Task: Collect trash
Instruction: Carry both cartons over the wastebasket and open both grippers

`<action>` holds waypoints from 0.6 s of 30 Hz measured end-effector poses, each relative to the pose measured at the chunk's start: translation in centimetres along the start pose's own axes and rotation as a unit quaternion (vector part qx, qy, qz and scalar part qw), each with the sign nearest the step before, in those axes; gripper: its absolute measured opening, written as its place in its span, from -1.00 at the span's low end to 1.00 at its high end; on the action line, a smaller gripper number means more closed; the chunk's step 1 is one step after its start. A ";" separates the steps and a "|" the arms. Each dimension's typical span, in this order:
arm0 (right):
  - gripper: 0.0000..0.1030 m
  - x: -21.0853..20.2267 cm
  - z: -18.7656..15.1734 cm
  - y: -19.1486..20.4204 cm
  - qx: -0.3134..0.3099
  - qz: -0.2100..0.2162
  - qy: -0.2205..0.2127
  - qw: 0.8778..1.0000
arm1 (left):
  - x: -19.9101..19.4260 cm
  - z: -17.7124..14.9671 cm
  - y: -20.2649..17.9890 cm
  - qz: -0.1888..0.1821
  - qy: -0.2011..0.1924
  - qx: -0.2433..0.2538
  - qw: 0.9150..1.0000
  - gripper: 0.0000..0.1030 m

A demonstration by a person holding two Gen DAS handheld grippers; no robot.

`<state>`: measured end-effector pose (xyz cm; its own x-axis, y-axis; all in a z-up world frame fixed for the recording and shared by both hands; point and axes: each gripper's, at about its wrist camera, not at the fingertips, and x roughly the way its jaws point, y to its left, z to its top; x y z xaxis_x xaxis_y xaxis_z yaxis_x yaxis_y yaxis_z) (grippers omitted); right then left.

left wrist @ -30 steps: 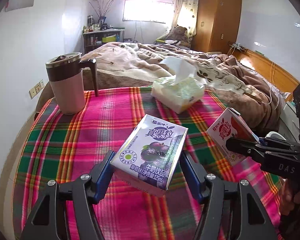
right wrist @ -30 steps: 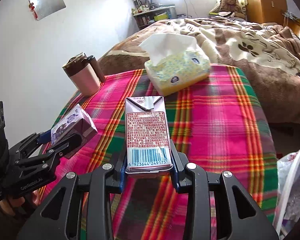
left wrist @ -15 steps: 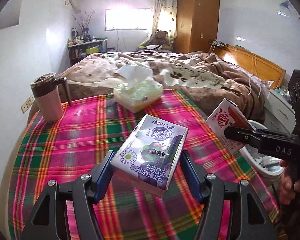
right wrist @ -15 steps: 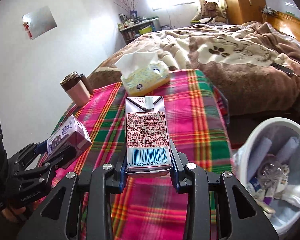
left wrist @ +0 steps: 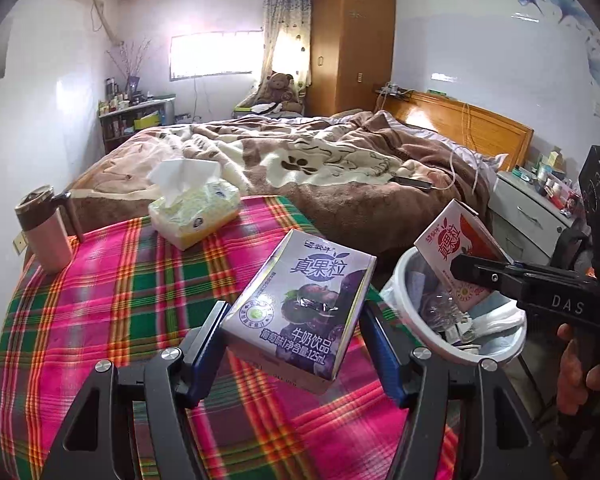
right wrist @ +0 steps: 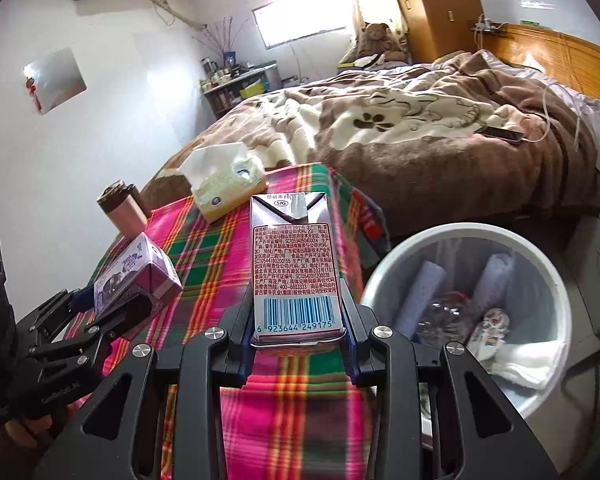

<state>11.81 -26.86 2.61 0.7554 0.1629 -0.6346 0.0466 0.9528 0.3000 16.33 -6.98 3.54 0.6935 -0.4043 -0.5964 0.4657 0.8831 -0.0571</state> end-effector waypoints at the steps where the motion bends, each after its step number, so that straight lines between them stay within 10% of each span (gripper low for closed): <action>1: -0.31 -0.3 0.0 -0.5 0.005 -0.002 -0.002 1.000 | 0.1 0.1 -0.6 -0.002 0.000 0.002 1.000 0.27; 18: -0.31 -2.1 -0.8 -8.8 0.054 -0.082 -0.007 0.995 | 4.7 0.4 -10.7 -0.079 0.023 0.028 0.996 0.28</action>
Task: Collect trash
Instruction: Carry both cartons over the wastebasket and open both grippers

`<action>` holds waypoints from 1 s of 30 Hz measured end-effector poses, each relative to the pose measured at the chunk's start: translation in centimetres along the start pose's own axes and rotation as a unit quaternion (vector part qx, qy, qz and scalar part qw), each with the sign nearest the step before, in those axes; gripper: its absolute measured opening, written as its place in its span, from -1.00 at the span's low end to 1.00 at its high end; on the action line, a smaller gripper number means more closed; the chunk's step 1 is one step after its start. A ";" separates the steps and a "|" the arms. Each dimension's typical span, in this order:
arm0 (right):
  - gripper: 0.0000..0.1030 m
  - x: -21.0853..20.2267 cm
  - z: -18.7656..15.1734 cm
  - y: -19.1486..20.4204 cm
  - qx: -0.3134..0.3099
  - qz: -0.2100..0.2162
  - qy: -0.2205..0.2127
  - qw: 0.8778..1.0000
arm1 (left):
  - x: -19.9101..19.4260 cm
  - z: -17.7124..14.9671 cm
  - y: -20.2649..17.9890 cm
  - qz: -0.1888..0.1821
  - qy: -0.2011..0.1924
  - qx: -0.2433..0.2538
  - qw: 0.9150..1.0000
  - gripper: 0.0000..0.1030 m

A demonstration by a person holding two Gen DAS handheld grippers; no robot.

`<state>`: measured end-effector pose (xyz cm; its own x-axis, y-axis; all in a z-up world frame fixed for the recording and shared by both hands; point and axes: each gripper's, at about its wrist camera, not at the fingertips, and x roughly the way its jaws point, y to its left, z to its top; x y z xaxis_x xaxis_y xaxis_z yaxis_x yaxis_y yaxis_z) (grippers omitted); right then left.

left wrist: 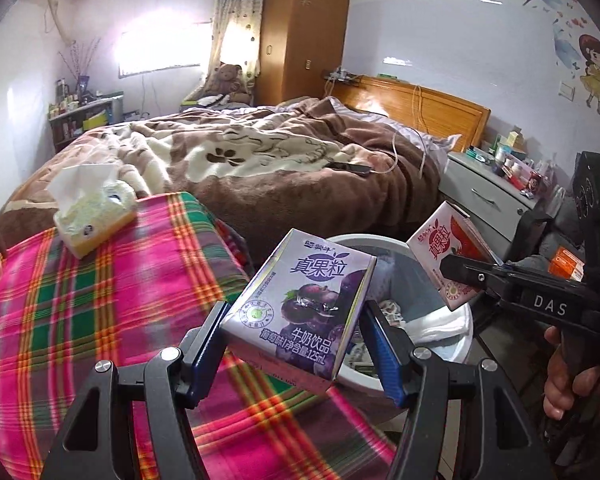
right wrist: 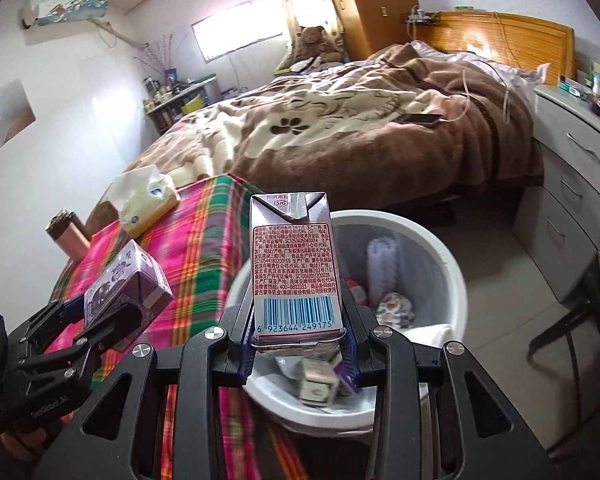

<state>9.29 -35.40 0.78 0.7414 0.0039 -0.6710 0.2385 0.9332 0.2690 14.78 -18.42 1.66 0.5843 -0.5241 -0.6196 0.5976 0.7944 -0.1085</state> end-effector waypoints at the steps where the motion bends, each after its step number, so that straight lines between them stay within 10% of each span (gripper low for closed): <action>1: -0.31 0.1 0.0 -0.2 0.000 -0.004 0.003 1.000 | 0.6 0.0 -0.6 -0.005 0.004 0.001 1.000 0.28; 19: -0.30 3.3 0.0 -4.6 0.000 -0.057 0.052 0.997 | 6.4 -0.4 -6.2 -0.025 0.044 0.025 0.998 0.28; 23: 0.21 3.2 0.0 -4.8 -0.002 -0.054 0.051 0.997 | 6.6 -0.3 -6.1 -0.026 0.045 0.016 0.999 0.30; 30: 0.25 2.2 -0.2 -5.1 0.008 -0.045 0.034 0.998 | 6.0 -0.4 -5.9 -0.020 0.045 0.001 0.999 0.37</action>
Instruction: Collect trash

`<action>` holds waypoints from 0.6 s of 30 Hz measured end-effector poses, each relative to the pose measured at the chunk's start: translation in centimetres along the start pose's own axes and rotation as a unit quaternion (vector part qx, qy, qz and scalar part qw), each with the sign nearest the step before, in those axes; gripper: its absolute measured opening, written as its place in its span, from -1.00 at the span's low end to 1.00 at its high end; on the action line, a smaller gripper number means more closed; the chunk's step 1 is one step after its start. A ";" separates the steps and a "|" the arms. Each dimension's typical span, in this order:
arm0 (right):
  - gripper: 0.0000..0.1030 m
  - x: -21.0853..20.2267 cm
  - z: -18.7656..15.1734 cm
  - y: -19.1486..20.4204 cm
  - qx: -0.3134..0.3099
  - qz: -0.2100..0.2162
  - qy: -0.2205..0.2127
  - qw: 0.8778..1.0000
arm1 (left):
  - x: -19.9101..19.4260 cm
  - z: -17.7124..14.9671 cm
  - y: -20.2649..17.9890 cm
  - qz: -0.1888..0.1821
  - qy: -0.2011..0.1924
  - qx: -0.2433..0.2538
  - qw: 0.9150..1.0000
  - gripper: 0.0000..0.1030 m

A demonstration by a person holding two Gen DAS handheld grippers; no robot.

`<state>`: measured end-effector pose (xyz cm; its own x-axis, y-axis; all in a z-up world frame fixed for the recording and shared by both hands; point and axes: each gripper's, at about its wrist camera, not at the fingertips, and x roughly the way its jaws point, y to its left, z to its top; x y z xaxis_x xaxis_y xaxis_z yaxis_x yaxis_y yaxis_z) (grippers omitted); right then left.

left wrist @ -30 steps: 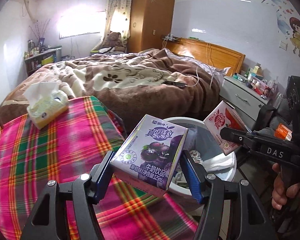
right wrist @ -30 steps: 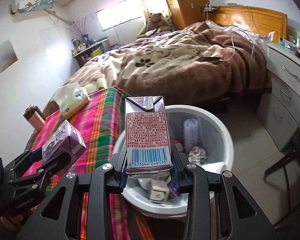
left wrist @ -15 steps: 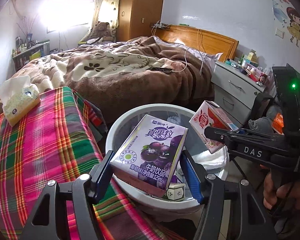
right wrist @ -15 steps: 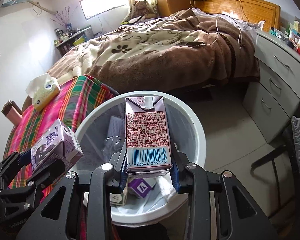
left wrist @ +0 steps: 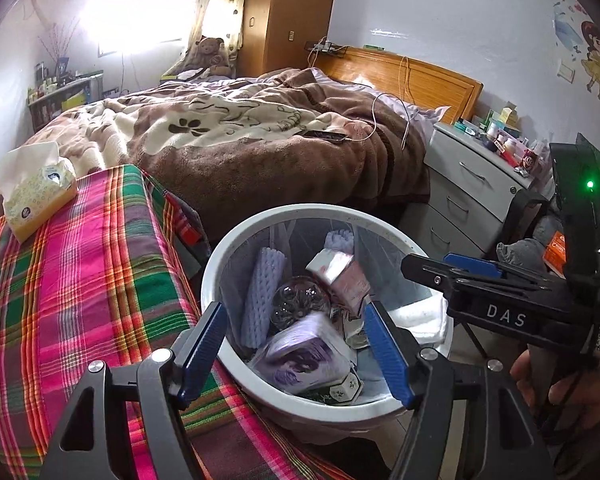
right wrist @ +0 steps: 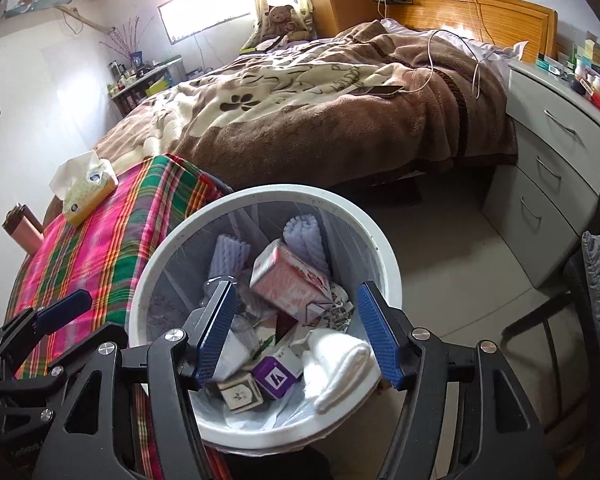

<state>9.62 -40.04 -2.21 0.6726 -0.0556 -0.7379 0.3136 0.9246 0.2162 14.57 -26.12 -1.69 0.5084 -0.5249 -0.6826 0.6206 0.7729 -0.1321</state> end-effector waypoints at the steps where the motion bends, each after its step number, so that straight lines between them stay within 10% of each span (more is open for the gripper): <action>1: 0.25 -0.4 -0.2 0.0 0.001 0.003 -0.003 1.000 | -0.3 -0.1 0.0 0.002 -0.002 0.001 1.000 0.38; 18: 0.25 -5.3 -4.4 4.0 -0.038 0.034 -0.086 0.995 | -8.1 -4.5 0.6 0.084 -0.077 -0.023 0.993 0.44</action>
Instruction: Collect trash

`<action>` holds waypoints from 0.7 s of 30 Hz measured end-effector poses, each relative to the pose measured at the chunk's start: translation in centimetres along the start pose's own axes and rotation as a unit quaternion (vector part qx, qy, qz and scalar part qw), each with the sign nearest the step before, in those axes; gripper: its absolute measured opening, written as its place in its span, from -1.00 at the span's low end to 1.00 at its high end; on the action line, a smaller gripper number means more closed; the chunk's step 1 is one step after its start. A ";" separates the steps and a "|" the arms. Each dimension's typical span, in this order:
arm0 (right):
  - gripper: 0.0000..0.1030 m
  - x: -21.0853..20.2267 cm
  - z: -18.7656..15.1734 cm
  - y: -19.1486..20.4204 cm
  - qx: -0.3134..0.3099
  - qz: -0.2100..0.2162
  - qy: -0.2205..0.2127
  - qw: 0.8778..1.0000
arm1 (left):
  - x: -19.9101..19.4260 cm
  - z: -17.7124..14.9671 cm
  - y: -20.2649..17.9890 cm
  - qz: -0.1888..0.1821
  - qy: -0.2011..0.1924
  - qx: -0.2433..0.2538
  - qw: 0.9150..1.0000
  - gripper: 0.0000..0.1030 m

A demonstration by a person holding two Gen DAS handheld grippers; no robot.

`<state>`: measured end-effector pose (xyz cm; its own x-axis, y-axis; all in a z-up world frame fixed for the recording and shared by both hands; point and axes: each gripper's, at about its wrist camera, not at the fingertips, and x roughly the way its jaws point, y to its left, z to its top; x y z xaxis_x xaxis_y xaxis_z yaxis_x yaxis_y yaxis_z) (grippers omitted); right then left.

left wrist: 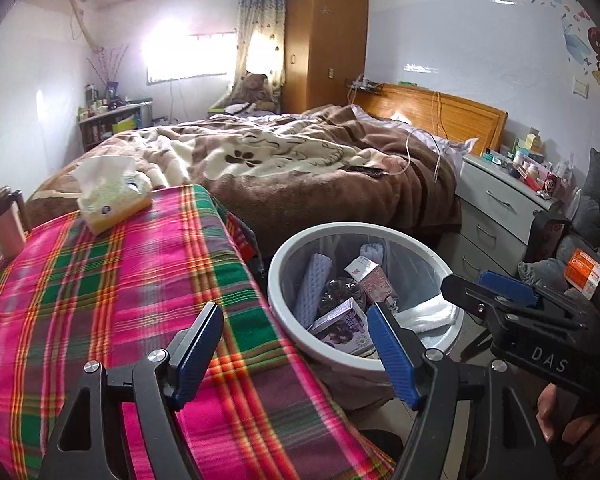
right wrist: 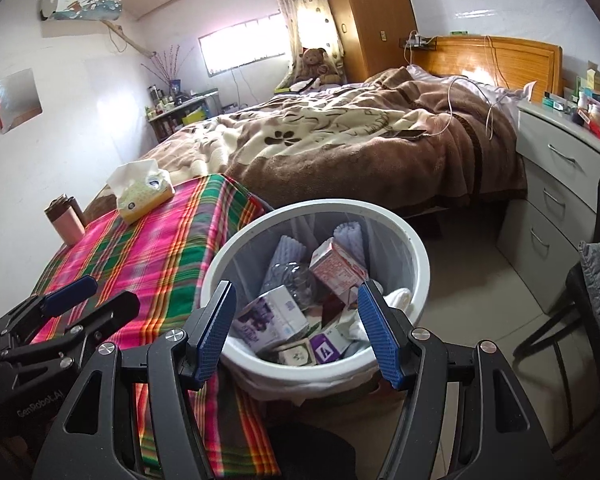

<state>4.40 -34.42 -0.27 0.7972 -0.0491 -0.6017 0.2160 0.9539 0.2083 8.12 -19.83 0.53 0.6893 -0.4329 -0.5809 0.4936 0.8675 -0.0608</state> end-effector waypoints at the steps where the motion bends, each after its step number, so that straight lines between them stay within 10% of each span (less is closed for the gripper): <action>1: 0.25 -0.5 -0.3 0.3 -0.007 -0.003 -0.008 1.000 | -0.7 -0.3 0.2 0.001 -0.008 -0.005 1.000 0.44; 21: 0.25 -4.2 -3.3 3.2 -0.015 -0.008 -0.085 0.996 | -6.6 -4.3 1.3 0.071 -0.063 -0.018 0.995 0.44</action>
<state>-0.15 -30.16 0.34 0.8784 -0.1110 -0.4648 0.2144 0.9608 0.1756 1.93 -14.80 0.81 0.8135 -0.3303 -0.4787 0.3680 0.9297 -0.0162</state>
